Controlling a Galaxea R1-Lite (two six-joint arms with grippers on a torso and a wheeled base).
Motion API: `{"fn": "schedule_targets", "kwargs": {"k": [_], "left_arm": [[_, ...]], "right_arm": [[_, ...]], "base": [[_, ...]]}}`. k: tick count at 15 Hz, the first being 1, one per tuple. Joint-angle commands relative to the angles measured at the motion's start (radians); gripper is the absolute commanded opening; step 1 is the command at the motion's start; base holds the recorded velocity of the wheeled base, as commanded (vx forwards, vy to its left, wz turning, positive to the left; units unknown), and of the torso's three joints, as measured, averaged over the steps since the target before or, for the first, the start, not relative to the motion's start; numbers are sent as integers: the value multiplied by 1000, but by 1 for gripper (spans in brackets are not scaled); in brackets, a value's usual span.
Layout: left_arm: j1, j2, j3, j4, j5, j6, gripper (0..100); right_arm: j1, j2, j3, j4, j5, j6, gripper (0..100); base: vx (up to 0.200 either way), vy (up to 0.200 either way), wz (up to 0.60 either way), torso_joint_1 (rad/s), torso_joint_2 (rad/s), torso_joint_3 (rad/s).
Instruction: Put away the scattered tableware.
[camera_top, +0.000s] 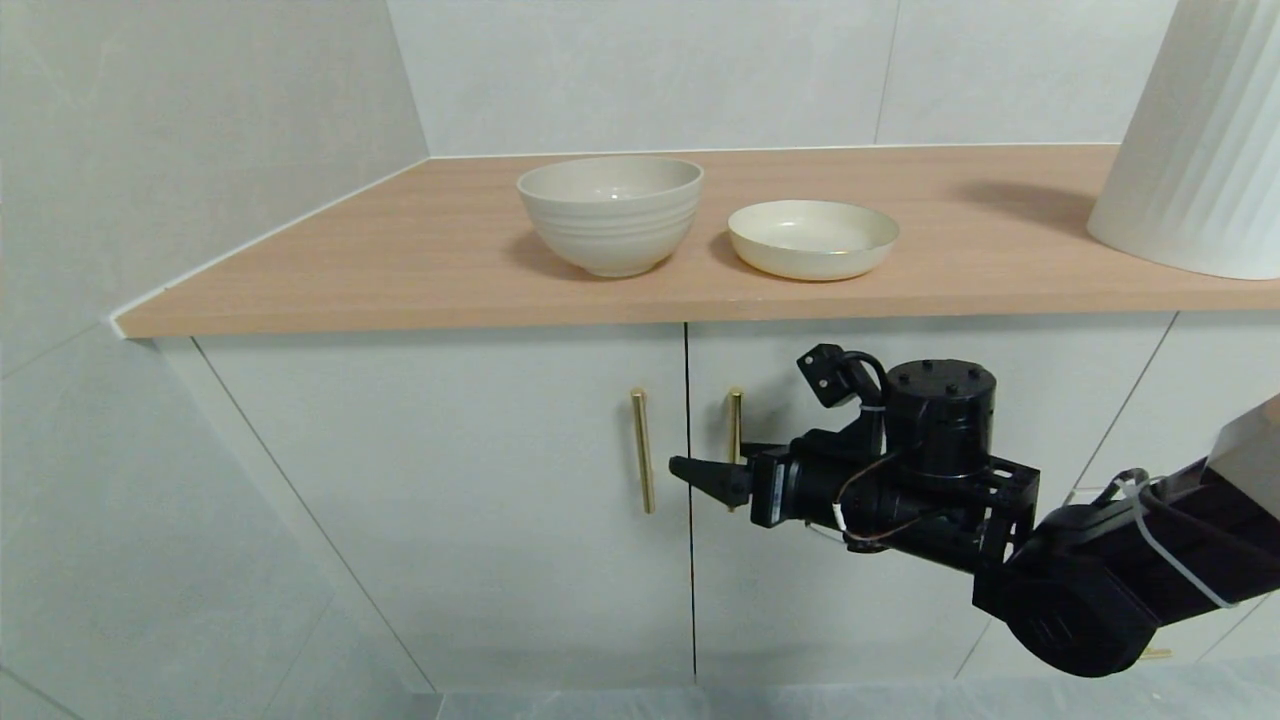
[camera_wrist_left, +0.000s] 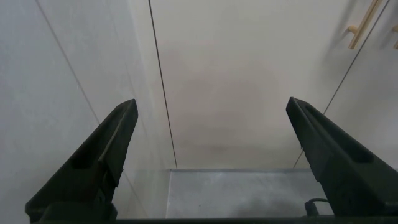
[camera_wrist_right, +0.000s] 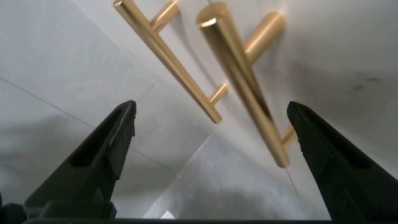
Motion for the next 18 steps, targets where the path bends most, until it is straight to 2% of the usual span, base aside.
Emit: {"fn": "schedule_targets", "kwargs": {"k": [1, 8, 9, 12, 18], "left_arm": [[0, 0, 0, -1, 0, 0, 100], [0, 0, 0, 1, 0, 0, 100], [0, 0, 0, 1, 0, 0, 100], [0, 0, 0, 1, 0, 0, 100], [0, 0, 0, 1, 0, 0, 100]], "right_arm": [[9, 5, 3, -14, 1, 8, 100], [31, -12, 15, -25, 13, 50, 100], [31, -18, 20, -25, 24, 50, 100], [31, -87, 69, -25, 142, 76, 100], [26, -195, 161, -25, 174, 79, 100]], "base": [[0, 0, 0, 0, 0, 0], [0, 0, 0, 0, 0, 0], [0, 0, 0, 0, 0, 0], [0, 0, 0, 0, 0, 0], [0, 0, 0, 0, 0, 0]]}}
